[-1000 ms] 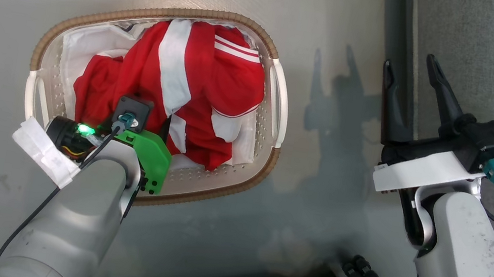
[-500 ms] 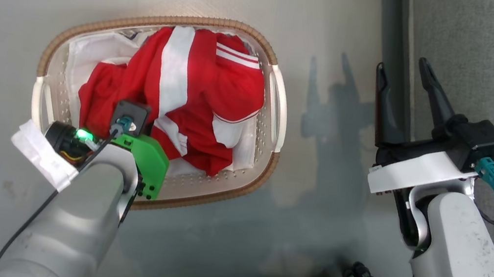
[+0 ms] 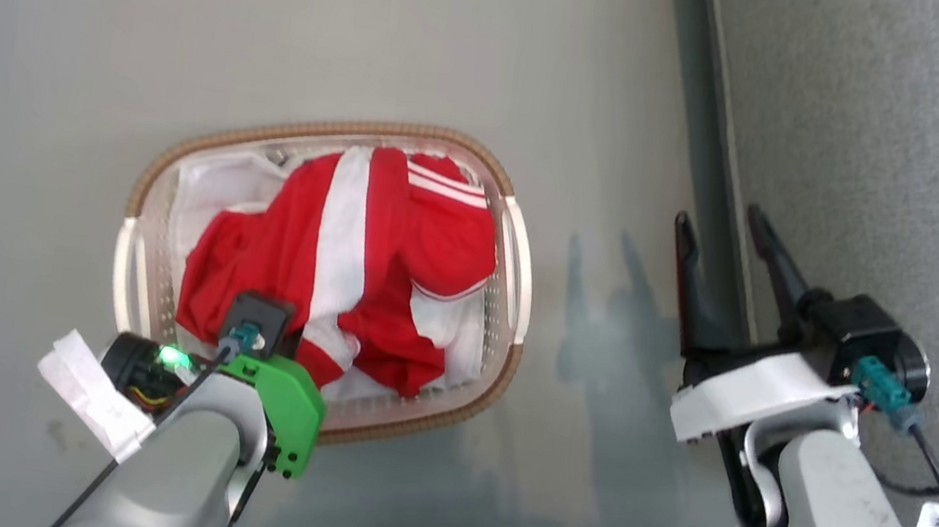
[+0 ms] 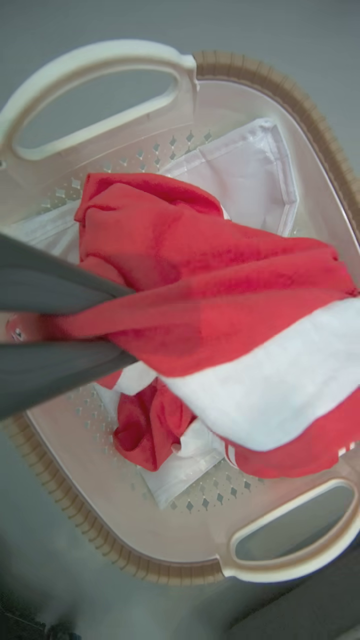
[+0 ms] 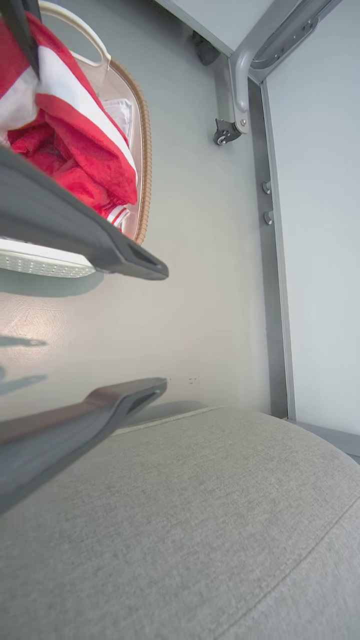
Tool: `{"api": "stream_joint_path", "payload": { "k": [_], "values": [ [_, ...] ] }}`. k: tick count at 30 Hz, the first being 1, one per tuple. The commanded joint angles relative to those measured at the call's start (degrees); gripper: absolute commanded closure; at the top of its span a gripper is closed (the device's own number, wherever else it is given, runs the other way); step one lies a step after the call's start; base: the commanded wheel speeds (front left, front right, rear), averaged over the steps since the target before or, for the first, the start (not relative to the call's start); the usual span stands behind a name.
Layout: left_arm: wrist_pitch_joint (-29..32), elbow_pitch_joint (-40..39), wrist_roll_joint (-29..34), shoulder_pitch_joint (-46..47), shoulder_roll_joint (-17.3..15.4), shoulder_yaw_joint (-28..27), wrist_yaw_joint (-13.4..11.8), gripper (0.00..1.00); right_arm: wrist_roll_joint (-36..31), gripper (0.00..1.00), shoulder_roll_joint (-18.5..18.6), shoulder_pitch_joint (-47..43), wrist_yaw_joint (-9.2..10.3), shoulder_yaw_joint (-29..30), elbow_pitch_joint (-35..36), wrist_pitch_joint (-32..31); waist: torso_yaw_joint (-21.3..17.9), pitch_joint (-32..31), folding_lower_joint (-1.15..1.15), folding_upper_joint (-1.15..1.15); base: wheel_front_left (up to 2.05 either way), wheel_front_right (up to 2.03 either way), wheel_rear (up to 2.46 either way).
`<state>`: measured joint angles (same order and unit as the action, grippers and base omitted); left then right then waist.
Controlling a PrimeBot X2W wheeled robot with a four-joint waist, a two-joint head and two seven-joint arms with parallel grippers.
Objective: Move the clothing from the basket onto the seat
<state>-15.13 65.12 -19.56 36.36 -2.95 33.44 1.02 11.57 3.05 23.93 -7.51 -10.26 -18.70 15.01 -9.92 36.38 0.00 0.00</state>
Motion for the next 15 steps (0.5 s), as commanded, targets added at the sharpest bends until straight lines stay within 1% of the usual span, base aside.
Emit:
{"api": "stream_joint_path", "payload": {
  "k": [1, 6, 12, 15],
  "values": [
    [-0.03, -0.72, 0.18, -1.41, -0.26, -0.16, 0.17, 1.0, 0.33, 0.0, 0.18, -1.11, 0.03, -0.2, -0.49, 0.25, 1.51, -5.82, 0.0, 0.0, 0.0, 0.0, 0.0],
    [-0.03, -5.96, 2.03, -5.72, -0.46, -0.27, 0.07, 1.0, 1.15, 0.0, 0.11, -3.89, 0.03, -0.18, -2.04, 0.24, 2.31, -11.42, 0.0, 0.0, 0.0, 0.0, 0.0],
    [-0.03, -11.67, 3.89, -10.09, -0.78, -1.96, -0.1, 1.0, 2.02, 0.0, 0.04, -6.62, 0.03, -0.44, -2.83, 0.24, 3.26, -16.91, 0.0, 0.0, 0.0, 0.0, 0.0],
    [-0.04, -14.98, 4.71, -11.84, -0.79, -3.14, 0.25, 1.0, 2.29, 0.0, 0.05, -8.11, 0.03, -0.29, -3.1, 0.24, 3.94, -19.35, 0.0, 0.0, 0.0, 0.0, 0.0]
  ]
}}
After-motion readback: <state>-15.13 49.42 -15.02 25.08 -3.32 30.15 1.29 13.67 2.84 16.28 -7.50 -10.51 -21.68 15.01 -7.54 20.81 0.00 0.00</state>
